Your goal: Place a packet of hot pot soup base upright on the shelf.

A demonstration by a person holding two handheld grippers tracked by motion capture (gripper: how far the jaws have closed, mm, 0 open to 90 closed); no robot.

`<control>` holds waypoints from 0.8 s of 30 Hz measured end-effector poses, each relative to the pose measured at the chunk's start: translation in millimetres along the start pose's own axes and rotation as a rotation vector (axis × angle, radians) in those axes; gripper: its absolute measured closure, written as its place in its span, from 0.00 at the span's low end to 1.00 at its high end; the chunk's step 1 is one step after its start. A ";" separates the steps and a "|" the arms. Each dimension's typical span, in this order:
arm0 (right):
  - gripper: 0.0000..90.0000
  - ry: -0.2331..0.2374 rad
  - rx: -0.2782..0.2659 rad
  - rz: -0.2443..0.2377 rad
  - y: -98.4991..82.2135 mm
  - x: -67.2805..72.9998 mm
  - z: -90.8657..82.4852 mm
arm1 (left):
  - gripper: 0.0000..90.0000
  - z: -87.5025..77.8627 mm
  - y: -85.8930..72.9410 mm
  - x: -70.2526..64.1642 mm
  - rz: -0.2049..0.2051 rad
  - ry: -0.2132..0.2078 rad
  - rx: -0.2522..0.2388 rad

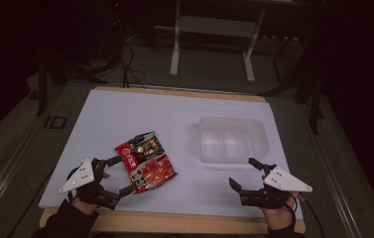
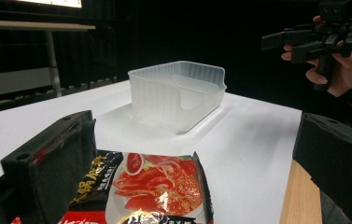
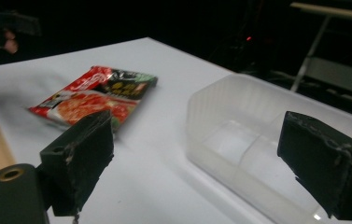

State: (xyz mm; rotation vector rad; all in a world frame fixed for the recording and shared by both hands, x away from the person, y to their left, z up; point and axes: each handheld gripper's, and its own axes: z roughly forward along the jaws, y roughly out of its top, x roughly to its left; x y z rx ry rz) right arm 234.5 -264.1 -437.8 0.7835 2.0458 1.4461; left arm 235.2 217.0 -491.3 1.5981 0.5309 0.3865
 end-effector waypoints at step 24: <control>0.11 0.041 -0.027 -0.053 13.4 12.8 -0.6 | 0.03 11.5 30.3 -17.9 0.018 -0.142 0.158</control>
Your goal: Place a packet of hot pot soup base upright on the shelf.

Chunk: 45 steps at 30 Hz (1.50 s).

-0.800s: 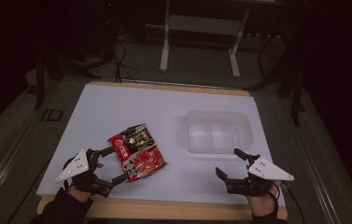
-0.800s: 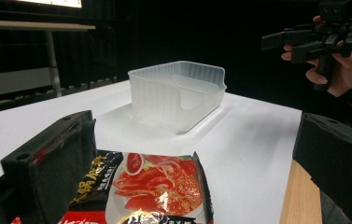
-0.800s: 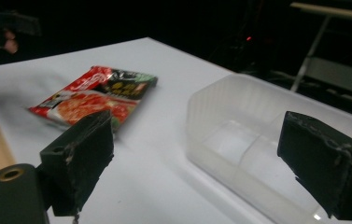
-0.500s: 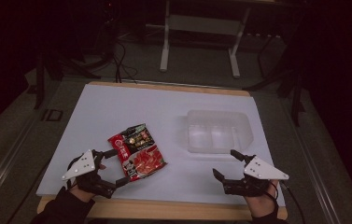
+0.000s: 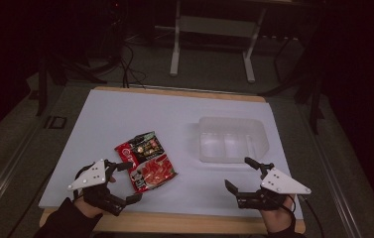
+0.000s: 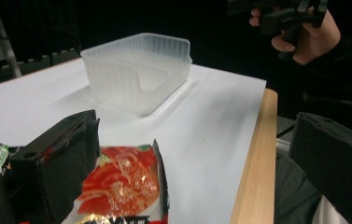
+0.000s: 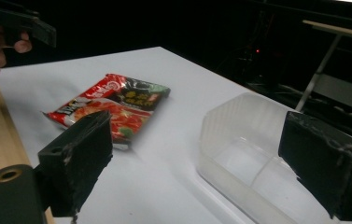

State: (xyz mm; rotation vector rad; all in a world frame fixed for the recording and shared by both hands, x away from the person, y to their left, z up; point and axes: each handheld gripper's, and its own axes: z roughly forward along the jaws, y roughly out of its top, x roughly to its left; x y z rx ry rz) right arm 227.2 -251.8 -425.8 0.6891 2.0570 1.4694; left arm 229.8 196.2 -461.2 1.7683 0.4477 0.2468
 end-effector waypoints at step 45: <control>0.11 0.021 -0.027 0.004 13.2 12.9 0.7 | 0.12 -8.6 35.8 91.7 -0.019 0.273 0.084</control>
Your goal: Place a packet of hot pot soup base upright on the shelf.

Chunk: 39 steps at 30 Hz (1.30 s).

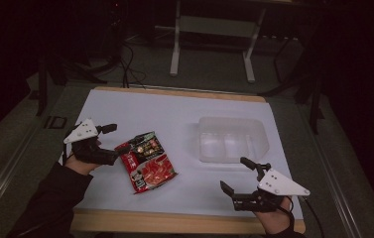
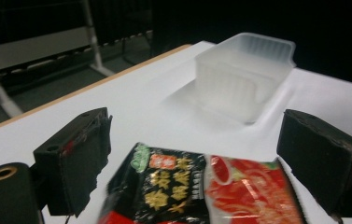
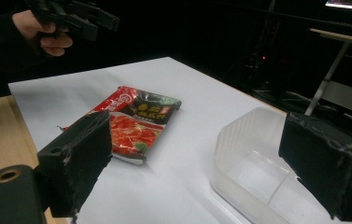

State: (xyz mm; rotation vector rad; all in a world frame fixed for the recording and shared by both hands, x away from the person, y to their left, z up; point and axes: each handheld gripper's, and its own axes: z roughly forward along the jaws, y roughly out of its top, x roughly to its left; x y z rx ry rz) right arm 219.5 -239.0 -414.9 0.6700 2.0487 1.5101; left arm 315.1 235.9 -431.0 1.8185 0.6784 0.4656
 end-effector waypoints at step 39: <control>0.11 0.043 0.031 0.023 -4.9 1.3 5.6 | 0.61 60.0 -68.6 58.6 -0.153 0.056 0.322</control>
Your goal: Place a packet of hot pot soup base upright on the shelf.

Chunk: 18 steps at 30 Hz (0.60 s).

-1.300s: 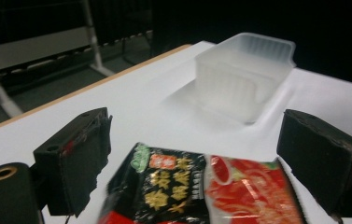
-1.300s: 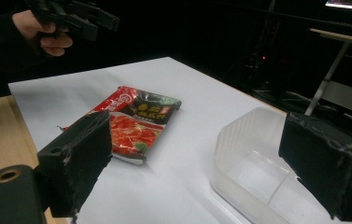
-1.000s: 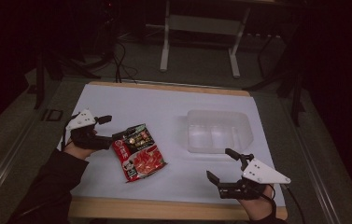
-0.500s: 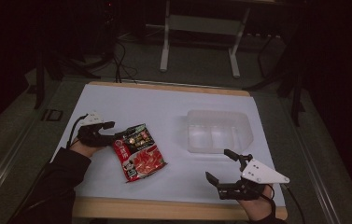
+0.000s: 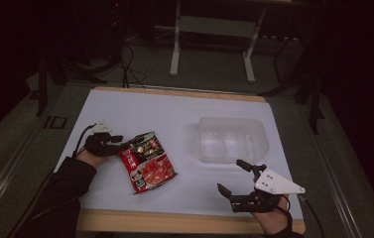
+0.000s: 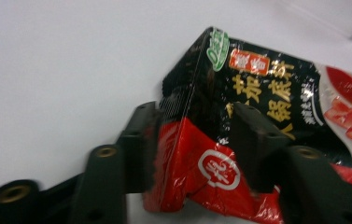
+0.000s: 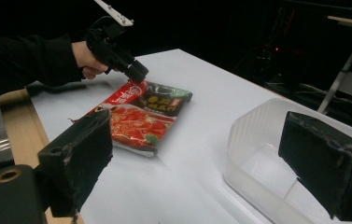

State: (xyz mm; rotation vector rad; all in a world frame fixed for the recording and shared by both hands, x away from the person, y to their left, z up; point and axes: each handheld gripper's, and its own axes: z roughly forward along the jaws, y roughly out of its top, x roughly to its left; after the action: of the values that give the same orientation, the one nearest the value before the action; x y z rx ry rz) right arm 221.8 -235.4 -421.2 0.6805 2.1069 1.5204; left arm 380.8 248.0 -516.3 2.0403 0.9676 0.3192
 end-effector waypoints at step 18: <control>0.11 0.006 0.013 0.014 -1.1 -1.1 1.6 | 0.73 13.8 -4.9 4.5 0.000 -0.039 0.108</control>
State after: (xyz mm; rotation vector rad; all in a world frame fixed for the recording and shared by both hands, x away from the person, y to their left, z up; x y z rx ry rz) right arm 223.4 -235.3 -422.6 0.6974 2.1222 1.5186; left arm 388.6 245.1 -529.2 2.1363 0.9797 0.2309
